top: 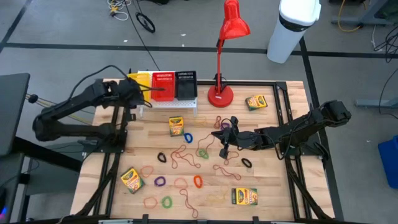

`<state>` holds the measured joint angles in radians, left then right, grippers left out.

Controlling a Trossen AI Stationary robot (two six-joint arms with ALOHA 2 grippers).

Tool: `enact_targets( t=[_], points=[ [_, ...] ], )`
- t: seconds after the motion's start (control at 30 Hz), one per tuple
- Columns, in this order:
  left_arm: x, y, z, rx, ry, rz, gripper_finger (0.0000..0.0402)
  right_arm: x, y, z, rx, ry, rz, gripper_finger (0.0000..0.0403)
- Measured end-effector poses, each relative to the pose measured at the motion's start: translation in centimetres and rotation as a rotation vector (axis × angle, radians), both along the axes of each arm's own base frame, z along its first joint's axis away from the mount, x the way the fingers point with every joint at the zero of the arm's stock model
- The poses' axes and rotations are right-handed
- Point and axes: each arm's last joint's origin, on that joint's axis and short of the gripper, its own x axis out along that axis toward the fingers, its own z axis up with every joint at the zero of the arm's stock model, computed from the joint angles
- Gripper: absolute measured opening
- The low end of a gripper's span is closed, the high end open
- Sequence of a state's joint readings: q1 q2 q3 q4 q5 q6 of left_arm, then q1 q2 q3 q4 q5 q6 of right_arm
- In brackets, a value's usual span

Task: Pick & Place Office Desk Supplies
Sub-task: Put the yellow bin on the shelf

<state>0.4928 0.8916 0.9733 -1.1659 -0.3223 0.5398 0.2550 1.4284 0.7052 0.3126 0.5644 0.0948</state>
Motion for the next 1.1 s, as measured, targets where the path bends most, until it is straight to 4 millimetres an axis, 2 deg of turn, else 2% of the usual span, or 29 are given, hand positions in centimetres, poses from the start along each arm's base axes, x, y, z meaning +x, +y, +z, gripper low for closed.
enact_targets(
  t=[0.23, 0.9, 1.1],
  points=[
    [-0.5, 0.7, 0.0, -0.046, -0.041, 0.023, 0.0012, 0.1, 0.0, 0.2, -0.012, -0.019, 0.008, 0.0021],
    [0.7, 2.0, -0.7, -0.064, -0.036, 0.009, 0.0013, 0.2, 0.1, 0.3, 0.000, -0.026, 0.039, 0.0021],
    [0.7, 2.0, -0.7, -0.065, -0.037, 0.011, 0.0030, 0.2, 0.1, 0.3, 0.000, -0.025, 0.039, 0.0021]
  ],
)
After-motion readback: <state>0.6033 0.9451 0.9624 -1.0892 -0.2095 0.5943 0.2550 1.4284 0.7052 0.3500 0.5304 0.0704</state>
